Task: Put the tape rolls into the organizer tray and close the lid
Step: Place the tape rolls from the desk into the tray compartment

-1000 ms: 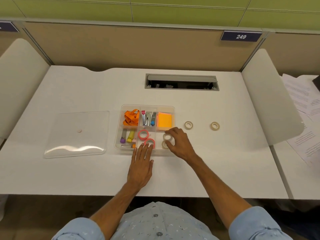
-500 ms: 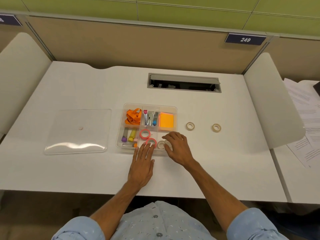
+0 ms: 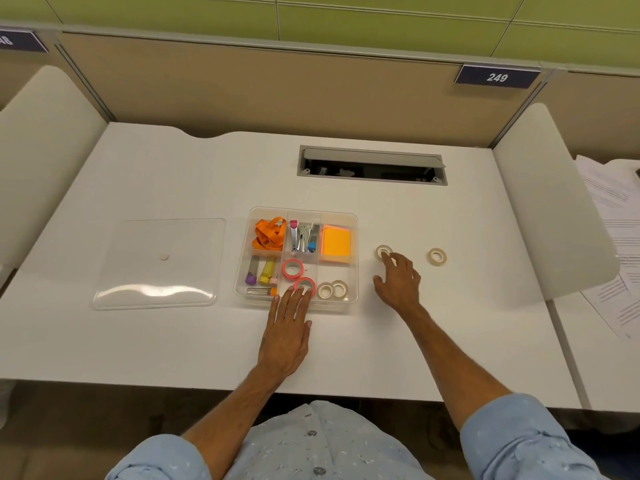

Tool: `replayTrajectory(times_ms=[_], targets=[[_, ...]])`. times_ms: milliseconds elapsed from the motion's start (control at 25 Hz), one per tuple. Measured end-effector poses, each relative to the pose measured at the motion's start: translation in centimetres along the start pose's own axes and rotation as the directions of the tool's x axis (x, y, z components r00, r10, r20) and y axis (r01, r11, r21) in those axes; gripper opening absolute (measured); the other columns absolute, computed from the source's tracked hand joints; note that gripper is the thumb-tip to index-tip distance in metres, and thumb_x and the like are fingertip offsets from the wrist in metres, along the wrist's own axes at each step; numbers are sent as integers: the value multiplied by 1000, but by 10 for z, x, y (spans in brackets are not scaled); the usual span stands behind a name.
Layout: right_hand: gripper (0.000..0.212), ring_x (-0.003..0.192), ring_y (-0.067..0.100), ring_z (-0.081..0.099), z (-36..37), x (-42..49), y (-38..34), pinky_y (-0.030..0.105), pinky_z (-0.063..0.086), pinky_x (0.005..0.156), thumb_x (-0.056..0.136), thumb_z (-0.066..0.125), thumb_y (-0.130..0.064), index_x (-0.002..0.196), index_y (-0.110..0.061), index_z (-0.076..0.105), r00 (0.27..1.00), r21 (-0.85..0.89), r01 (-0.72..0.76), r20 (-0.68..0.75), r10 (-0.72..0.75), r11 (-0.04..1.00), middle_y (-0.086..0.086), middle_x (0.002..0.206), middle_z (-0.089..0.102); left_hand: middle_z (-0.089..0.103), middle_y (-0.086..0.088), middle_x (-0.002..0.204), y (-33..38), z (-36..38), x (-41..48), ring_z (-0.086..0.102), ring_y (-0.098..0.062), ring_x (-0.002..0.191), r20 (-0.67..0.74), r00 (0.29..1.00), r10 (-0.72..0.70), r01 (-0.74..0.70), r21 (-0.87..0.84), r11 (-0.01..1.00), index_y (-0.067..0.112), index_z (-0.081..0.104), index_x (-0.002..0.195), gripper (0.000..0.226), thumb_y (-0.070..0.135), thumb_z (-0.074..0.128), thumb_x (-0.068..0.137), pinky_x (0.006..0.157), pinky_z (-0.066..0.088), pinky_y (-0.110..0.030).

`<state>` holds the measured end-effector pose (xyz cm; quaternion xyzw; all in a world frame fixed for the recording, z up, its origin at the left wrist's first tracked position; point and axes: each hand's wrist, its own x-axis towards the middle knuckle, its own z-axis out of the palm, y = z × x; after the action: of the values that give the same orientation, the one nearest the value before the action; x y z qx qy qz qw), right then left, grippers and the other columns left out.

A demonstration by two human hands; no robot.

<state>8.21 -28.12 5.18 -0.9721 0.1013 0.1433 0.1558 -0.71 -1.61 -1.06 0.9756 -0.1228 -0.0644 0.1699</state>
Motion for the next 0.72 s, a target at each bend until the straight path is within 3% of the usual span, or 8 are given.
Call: replayTrajectory(times_ms=[80,160,440,600,720], targets=[[71,166,31,14,0,4,4,55,18,134,109,53,-36,169,-16,21,994,-81,-1,107,10,997,12,177,13,17,-6,178,-1,1,0,12,-25,166,0,1000,2,-2,11,1000,19,14,169,62,32,38,112,137,14,-55],[71,167,29,11,2,4,4,56,15,135,110,50,-37,170,-16,18,992,-121,6,129,10,993,12,179,6,16,-5,178,-3,3,0,12,-25,167,0,1000,6,-6,13,1000,19,14,169,63,32,38,113,137,14,-54],[54,160,24,32,18,-8,0,44,32,130,103,59,-19,155,-15,46,1000,-71,17,-4,-17,997,5,171,33,26,-7,176,2,4,2,19,-27,165,-17,999,-28,28,-25,999,17,25,167,61,29,46,111,135,21,-57],[31,142,22,49,23,-13,-1,40,45,115,103,60,-18,133,-17,64,999,-89,23,-29,-25,996,0,149,54,30,-9,174,3,2,3,24,-29,164,-8,1000,-26,26,-14,1000,16,29,166,61,27,49,109,134,23,-59],[26,132,23,55,23,-18,0,40,48,108,102,61,-24,126,-17,67,1000,-90,12,-8,-12,996,1,137,61,30,-9,174,1,2,2,24,-29,164,-1,1000,-27,27,-16,1000,16,29,166,61,26,49,109,135,21,-58]])
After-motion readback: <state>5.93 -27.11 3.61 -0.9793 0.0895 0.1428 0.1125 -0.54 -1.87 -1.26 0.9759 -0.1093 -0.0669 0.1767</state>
